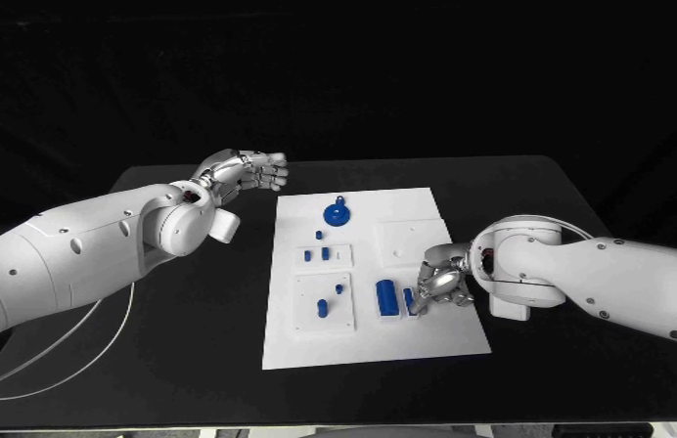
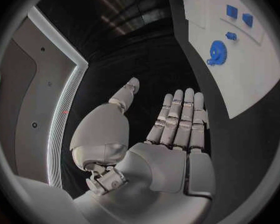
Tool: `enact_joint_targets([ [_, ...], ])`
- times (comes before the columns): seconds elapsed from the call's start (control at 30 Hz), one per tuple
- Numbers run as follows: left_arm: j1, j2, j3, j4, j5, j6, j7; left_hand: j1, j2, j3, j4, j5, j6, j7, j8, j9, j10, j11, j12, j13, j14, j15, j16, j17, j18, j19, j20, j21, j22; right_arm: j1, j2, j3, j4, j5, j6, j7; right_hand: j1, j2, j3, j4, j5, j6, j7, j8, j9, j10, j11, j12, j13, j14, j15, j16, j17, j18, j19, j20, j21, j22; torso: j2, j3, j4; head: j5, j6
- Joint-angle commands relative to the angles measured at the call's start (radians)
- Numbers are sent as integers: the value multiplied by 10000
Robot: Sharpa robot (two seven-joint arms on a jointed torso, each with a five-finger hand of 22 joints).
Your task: Assemble the parts on the task board
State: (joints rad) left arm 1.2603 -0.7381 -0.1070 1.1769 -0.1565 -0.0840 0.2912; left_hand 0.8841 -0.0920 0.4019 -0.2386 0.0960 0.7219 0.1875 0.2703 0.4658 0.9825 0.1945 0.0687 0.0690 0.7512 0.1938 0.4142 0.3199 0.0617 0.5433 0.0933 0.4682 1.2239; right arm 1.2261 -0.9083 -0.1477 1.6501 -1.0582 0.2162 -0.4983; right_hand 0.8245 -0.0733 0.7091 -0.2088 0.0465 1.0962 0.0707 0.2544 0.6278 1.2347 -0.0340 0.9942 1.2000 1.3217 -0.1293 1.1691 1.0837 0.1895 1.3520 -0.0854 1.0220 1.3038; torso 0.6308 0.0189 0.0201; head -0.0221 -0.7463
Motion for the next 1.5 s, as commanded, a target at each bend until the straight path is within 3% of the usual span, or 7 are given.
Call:
enact_joint_targets([
  [0.03,0,9,4,6,53,115,81,-85,8,-4,69,-14,-60,257,41,0,63,17,-7,1,62,7,-33,10,157,45,0,-59,10,-80,-69,-66,-70,-241,-51,-264,-94,-112,-65,-29,25,-78,41,-19,-80,55,-18,-43,14,4,-46,64,-1,723,-18,56,14,13,-1,-1,10,-6,7],
  [0.5,1,67,-2,-178,119,49,132,-99,12,-6,82,-16,-65,259,40,-1,62,17,-7,1,69,7,-31,14,157,49,1,-62,17,211,-189,324,-835,452,-1602,1677,-960,-1124,-1482,-135,29,-862,261,-388,-178,-227,182,-155,9,-118,83,-104,-78,723,-246,21,-217,-96,-16,-19,29,-123,458],
  [0.73,11,47,2,-282,199,-47,181,-100,10,-6,82,-16,-65,259,40,-1,63,16,-6,2,74,5,-28,17,158,51,0,-63,20,689,116,553,-1996,1726,-2579,3181,-978,-928,-2213,-563,65,-1211,402,-514,-174,-424,313,-207,-23,-210,207,-239,-118,723,-403,-15,-427,-195,-32,-48,23,-169,855],
  [1.07,32,684,10,-1417,398,1,356,-50,59,23,65,-4,-10,233,79,13,117,-19,18,13,127,-13,-2,39,164,68,-11,-75,45,727,2010,860,-5593,5553,-3427,5791,-461,-202,-2813,-822,610,-1646,601,-666,-177,-1566,530,-1223,-807,-1393,415,-1487,-749,669,-1680,303,-1794,-792,-233,-199,-9,-311,1332],
  [1.17,98,826,13,-1668,417,2,428,-12,159,38,48,12,159,161,179,49,178,-61,32,19,168,-27,16,57,141,53,-16,-105,71,665,2424,1029,-6399,6325,-3660,6369,-263,-35,-2932,-828,929,-1787,837,-678,-145,-2751,789,-2317,-1706,-2669,852,-2713,-1446,434,-3063,819,-3082,-1336,-312,-221,6,-339,1431],
  [1.3,158,958,26,-1956,562,-132,540,19,271,27,11,39,388,13,292,76,286,-149,50,26,205,-83,26,79,74,-4,-45,-164,122,364,2916,1402,-7201,7296,-3621,7109,-119,82,-2895,-860,1013,-2074,1081,-707,-154,-3870,1563,-4555,-4243,-4262,2098,-5060,-3088,-82,-5227,1710,-5341,-2585,-358,-206,37,-345,1557],
  [1.5,191,1217,34,-2296,931,-351,558,91,328,13,-67,120,410,-129,274,41,405,-298,47,23,131,-185,-28,76,-46,-73,-112,-237,192,-92,3214,1743,-7730,7714,-3328,7671,297,260,-3243,-819,1294,-2938,890,-962,-533,-3709,1818,-6929,-7811,-5042,2735,-7575,-5300,-296,-6679,2405,-7237,-3772,-478,-160,61,-220,1652],
])
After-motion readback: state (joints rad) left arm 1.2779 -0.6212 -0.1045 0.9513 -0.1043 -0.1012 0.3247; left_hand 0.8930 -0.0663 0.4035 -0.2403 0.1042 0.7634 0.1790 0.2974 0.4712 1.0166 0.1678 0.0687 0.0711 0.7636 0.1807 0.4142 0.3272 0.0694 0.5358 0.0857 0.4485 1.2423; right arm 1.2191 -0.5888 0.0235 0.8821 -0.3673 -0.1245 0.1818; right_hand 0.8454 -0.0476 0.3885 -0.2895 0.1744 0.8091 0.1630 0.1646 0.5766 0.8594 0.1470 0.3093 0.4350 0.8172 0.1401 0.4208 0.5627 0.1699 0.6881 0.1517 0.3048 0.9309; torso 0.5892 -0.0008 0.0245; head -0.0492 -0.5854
